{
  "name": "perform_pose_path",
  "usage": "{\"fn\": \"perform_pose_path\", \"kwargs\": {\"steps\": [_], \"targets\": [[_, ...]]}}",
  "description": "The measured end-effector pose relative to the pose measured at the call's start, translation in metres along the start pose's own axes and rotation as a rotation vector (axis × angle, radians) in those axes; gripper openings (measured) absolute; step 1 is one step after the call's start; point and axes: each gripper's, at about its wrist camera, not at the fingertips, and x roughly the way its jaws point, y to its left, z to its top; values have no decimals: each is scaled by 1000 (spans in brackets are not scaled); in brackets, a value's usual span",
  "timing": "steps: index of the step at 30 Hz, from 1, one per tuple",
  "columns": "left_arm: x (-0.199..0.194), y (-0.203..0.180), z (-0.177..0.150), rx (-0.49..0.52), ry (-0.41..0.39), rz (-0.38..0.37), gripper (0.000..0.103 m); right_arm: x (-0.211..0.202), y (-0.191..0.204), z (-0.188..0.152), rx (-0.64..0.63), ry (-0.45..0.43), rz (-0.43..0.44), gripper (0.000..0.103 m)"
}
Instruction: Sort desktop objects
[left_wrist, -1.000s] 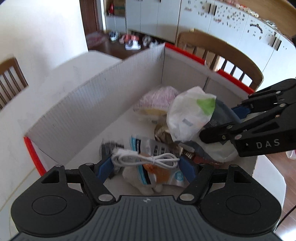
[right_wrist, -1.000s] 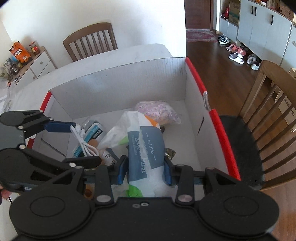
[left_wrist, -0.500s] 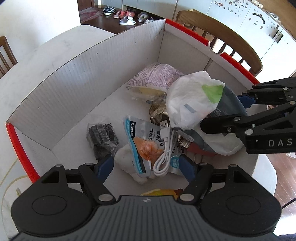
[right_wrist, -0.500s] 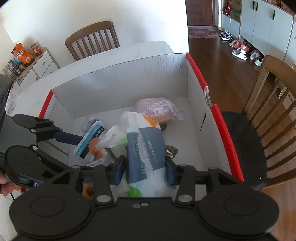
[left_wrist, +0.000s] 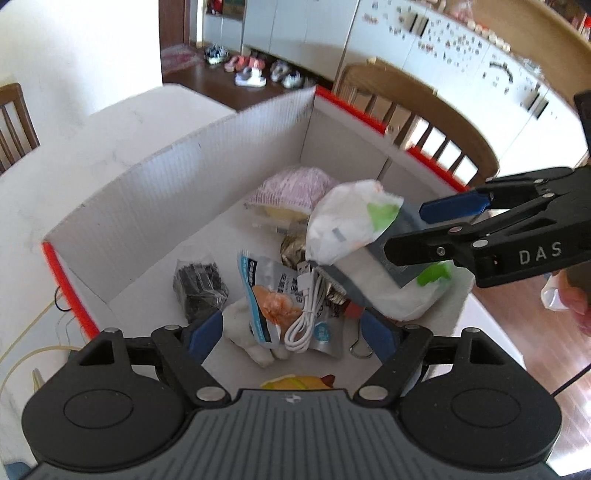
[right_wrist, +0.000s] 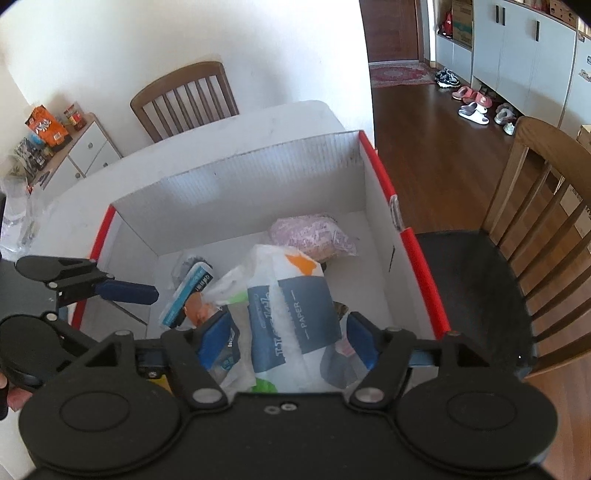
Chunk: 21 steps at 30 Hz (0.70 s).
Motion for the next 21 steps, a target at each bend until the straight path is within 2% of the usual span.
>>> {"fn": "perform_pose_path", "kwargs": {"steps": [6,12,16,21], "targets": [[-31,5,-11,-48,-90,-23,82,-21,4,1,-3,-41,26,70],[-57,7,-21,-90,-157,-48,82,-43,20,-3,-57,-98,46,71],[-76,3,-29,-103,-223,-20,82,-54,32,-7,-87,-126,46,72],[-93,4,-36,-119,-268,15,82,-66,45,-13,-99,-153,38,72]]}}
